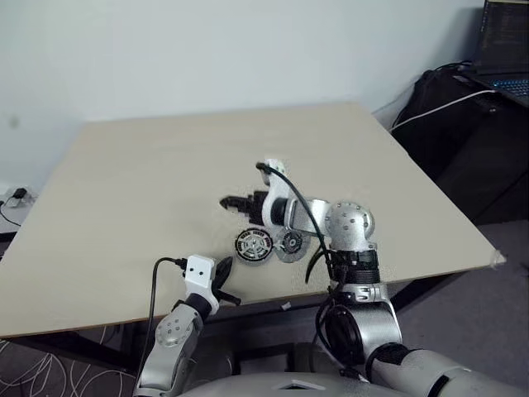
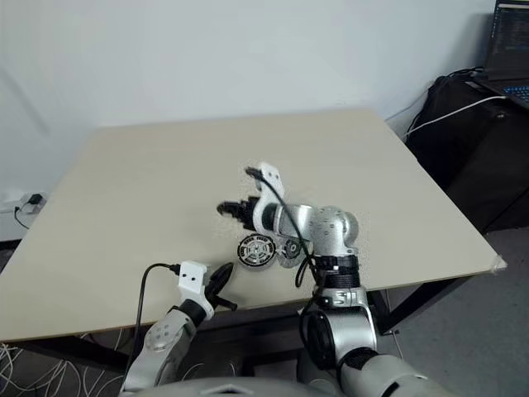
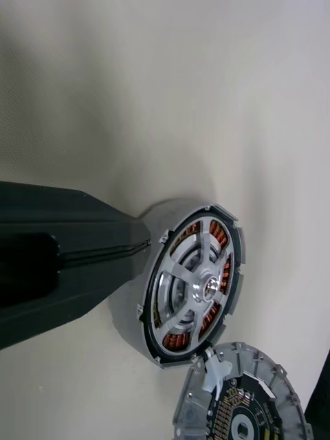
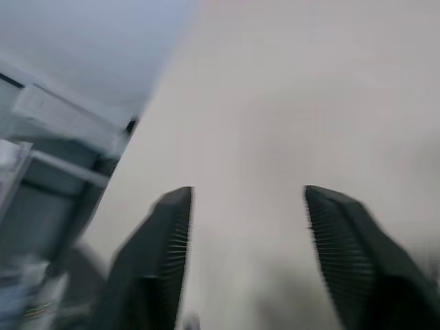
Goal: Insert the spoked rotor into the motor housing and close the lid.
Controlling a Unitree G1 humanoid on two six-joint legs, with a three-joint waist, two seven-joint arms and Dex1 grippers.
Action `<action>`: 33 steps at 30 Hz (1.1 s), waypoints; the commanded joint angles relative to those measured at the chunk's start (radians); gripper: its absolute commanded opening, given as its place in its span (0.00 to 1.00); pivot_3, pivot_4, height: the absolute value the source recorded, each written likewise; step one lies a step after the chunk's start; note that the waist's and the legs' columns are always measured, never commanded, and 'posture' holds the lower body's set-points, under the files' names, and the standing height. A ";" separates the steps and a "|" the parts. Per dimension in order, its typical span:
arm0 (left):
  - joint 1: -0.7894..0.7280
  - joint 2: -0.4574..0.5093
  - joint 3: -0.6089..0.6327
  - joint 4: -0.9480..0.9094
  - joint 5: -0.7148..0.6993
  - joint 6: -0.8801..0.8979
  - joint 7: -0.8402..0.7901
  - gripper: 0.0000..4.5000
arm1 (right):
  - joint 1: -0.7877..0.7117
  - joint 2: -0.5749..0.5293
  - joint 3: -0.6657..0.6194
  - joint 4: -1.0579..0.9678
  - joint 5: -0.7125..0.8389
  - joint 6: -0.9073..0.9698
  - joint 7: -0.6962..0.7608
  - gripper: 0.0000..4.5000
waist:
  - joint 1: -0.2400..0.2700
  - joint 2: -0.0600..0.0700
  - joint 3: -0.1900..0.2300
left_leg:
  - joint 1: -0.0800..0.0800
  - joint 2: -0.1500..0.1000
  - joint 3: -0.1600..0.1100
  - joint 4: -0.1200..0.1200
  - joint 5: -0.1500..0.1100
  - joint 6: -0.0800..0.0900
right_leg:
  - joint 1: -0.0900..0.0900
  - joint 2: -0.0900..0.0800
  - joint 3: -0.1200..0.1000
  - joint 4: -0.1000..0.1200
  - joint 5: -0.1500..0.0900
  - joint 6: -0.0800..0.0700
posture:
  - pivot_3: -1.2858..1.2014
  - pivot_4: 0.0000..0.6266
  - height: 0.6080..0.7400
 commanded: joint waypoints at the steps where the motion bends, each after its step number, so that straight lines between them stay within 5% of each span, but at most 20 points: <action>1: -0.008 0.003 0.003 -0.039 -0.004 -0.006 -0.004 0.00 | 0.026 -0.096 0.139 -0.103 -0.182 -0.215 0.054 0.37 | 0.004 -0.002 -0.001 | 0.000 0.000 0.000 0.000 0.000 0.000 | 0.000 0.000 0.000 0.000 0.000 0.000 | 0.52 0.00 1.00; 7: -0.005 0.003 0.002 -0.043 -0.003 -0.010 -0.004 0.00 | 0.160 -0.297 0.238 -0.181 -0.444 -0.447 0.059 0.01 | 0.020 -0.004 -0.002 | 0.000 -0.003 0.001 0.001 -0.001 -0.001 | 0.002 -0.004 0.001 -0.003 -0.001 -0.001 | 0.52 0.00 1.00; 14: -0.001 0.005 0.004 -0.047 -0.001 -0.038 -0.004 0.00 | 0.347 -0.505 0.208 -0.248 -0.627 -0.550 0.088 0.01 | 0.024 -0.005 0.000 | 0.000 -0.001 0.001 0.000 0.000 0.000 | 0.001 -0.001 0.001 -0.002 -0.002 -0.004 | 0.52 0.00 1.00; 24: 0.004 0.025 0.001 -0.059 -0.007 -0.041 -0.023 0.00 | 0.716 -0.689 0.176 -0.397 -0.673 -0.558 0.256 0.01 | 0.035 -0.012 0.005 | 0.000 -0.001 0.001 0.001 -0.001 0.001 | 0.002 -0.002 0.000 -0.002 -0.003 -0.002 | 0.52 0.00 1.00; 33: -0.002 0.054 -0.004 -0.072 -0.010 -0.011 -0.065 0.00 | 0.802 -0.576 0.180 -0.448 -0.622 -0.608 0.325 0.01 | 0.032 -0.017 0.009 | 0.001 0.001 0.001 0.004 -0.004 -0.005 | 0.004 -0.002 0.000 -0.001 -0.003 -0.001 | 0.52 0.00 1.00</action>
